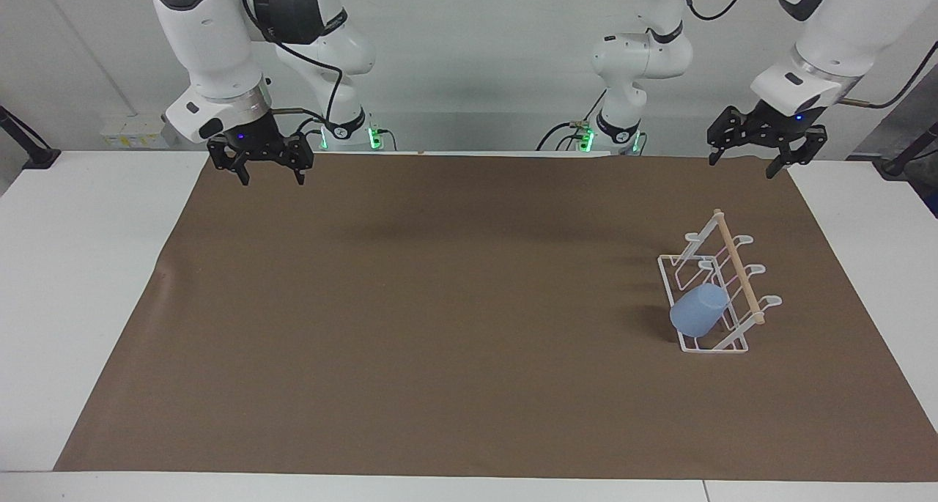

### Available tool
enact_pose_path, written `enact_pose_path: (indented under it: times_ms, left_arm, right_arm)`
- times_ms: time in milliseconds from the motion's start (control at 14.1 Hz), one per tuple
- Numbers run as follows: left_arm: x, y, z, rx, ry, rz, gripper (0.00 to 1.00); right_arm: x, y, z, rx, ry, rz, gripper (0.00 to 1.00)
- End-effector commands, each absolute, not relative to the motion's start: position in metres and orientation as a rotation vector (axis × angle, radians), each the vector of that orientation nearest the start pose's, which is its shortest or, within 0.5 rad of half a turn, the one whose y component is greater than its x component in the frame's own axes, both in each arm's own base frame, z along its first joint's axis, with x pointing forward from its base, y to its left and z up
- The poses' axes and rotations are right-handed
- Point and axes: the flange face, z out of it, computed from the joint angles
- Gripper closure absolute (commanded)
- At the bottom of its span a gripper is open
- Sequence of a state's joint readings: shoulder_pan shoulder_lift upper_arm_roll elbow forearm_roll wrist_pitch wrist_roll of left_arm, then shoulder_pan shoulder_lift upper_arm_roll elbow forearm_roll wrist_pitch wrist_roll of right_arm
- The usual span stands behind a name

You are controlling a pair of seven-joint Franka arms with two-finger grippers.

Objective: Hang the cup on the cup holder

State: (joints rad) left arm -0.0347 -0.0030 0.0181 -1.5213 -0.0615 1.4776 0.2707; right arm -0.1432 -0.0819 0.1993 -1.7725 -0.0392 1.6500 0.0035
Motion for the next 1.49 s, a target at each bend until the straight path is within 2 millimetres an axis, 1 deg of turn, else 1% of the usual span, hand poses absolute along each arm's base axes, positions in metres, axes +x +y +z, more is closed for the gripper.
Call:
enact_pose_path:
  times_ms: [0, 142, 283, 354, 425, 637, 708, 779, 921, 992, 1133, 1204, 1416]
  left_arm:
    - [0.549, 0.000, 0.651, -3.206, 0.387, 0.048, 0.00]
    - [0.547, 0.002, 0.649, -3.180, 0.384, 0.068, 0.00]
    - [0.542, -0.008, 0.644, -3.142, 0.373, 0.098, 0.00]
    - [0.538, -0.017, 0.642, -3.137, 0.392, 0.111, 0.00]
    - [0.538, -0.019, 0.641, -3.135, 0.398, 0.116, 0.00]
    - [0.534, -0.013, 0.639, -3.141, 0.370, 0.138, 0.00]
    - [0.532, -0.013, 0.640, -3.140, 0.373, 0.143, 0.00]
    - [0.529, -0.020, 0.641, -3.137, 0.397, 0.157, 0.00]
    - [0.528, -0.025, 0.637, -3.122, 0.417, 0.163, 0.00]
    - [0.525, -0.024, 0.637, -3.122, 0.410, 0.159, 0.00]
    - [0.526, -0.021, 0.638, -3.120, 0.404, 0.154, 0.00]
    - [0.528, -0.014, 0.639, -3.122, 0.385, 0.140, 0.00]
    - [0.530, -0.005, 0.637, -3.127, 0.357, 0.110, 0.00]
  right_arm:
    - [0.526, 0.026, 0.581, -3.175, -0.108, 0.056, 0.00]
    - [0.526, 0.026, 0.581, -3.175, -0.108, 0.056, 0.00]
    - [0.526, 0.026, 0.581, -3.175, -0.108, 0.056, 0.00]
    - [0.526, 0.026, 0.581, -3.175, -0.108, 0.054, 0.00]
    - [0.526, 0.026, 0.581, -3.175, -0.108, 0.056, 0.00]
    - [0.526, 0.026, 0.581, -3.175, -0.110, 0.056, 0.00]
    - [0.526, 0.026, 0.581, -3.175, -0.108, 0.056, 0.00]
    - [0.526, 0.026, 0.581, -3.175, -0.108, 0.056, 0.00]
    - [0.526, 0.026, 0.581, -3.175, -0.108, 0.056, 0.00]
    - [0.526, 0.026, 0.581, -3.175, -0.105, 0.056, 0.00]
    - [0.526, 0.026, 0.581, -3.175, -0.108, 0.056, 0.00]
    - [0.526, 0.026, 0.581, -3.175, -0.108, 0.056, 0.00]
    - [0.526, 0.026, 0.581, -3.175, -0.108, 0.056, 0.00]
